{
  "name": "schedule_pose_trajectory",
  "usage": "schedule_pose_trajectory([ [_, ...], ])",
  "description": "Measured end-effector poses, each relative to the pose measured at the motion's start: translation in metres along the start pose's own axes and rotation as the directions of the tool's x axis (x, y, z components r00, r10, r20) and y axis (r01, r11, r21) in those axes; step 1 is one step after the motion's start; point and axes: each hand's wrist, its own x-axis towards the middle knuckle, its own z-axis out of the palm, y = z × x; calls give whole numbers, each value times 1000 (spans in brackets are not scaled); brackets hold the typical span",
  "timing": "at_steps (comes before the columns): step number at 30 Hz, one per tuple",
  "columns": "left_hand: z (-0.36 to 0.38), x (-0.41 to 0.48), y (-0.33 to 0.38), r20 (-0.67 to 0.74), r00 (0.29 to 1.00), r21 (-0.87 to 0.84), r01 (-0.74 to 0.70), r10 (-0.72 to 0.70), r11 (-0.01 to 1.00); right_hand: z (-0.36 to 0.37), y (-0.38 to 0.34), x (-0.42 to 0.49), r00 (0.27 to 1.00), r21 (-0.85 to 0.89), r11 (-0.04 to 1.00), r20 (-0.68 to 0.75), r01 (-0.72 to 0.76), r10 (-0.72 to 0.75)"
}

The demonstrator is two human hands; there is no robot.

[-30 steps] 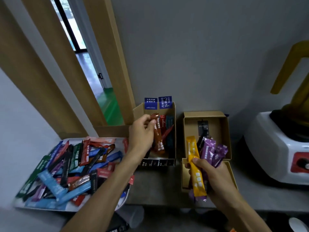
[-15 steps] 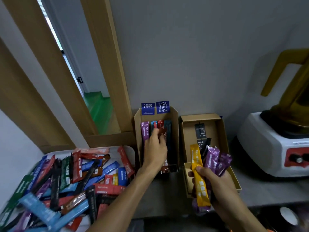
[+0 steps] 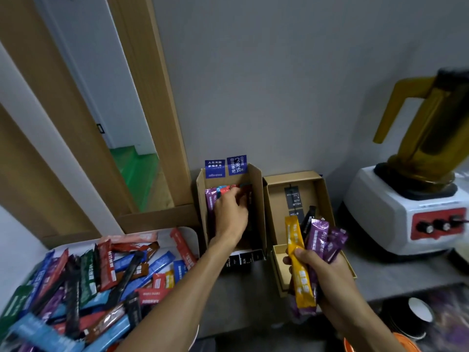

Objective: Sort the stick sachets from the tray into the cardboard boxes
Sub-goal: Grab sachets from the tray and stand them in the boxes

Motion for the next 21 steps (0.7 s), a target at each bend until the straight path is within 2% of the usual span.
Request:
schedule_pose_trajectory([
  [4,-2,-2,0,7,1000,75,19,-20,997,-3,-3,7,999,-4,1000,43,16,-15],
  [8,-16,-29,23,-26,1000,-33,7,-7,999,-7,-7,11,994,38,999,105,3,-7],
  [9,-21,-38,31,21,1000,-64,-20,22,998,-9,-8,13,992,35,999,125,4,-8],
  [11,-32,-55,48,210,975,-140,-48,77,989,-11,-9,16,988,15,1000,155,7,-9],
  [13,-39,-65,62,390,916,-181,-29,98,983,-12,-8,18,981,-14,1000,193,18,-15],
  [15,-41,-69,71,469,881,-197,30,67,980,-11,-7,20,973,-40,999,232,22,-12],
  [18,-41,-70,78,390,921,-249,115,-9,962,-10,-7,18,961,-41,998,276,42,-29],
  [21,-42,-69,78,260,966,-251,69,-1,965,-13,-6,13,943,-105,990,328,90,-51],
])
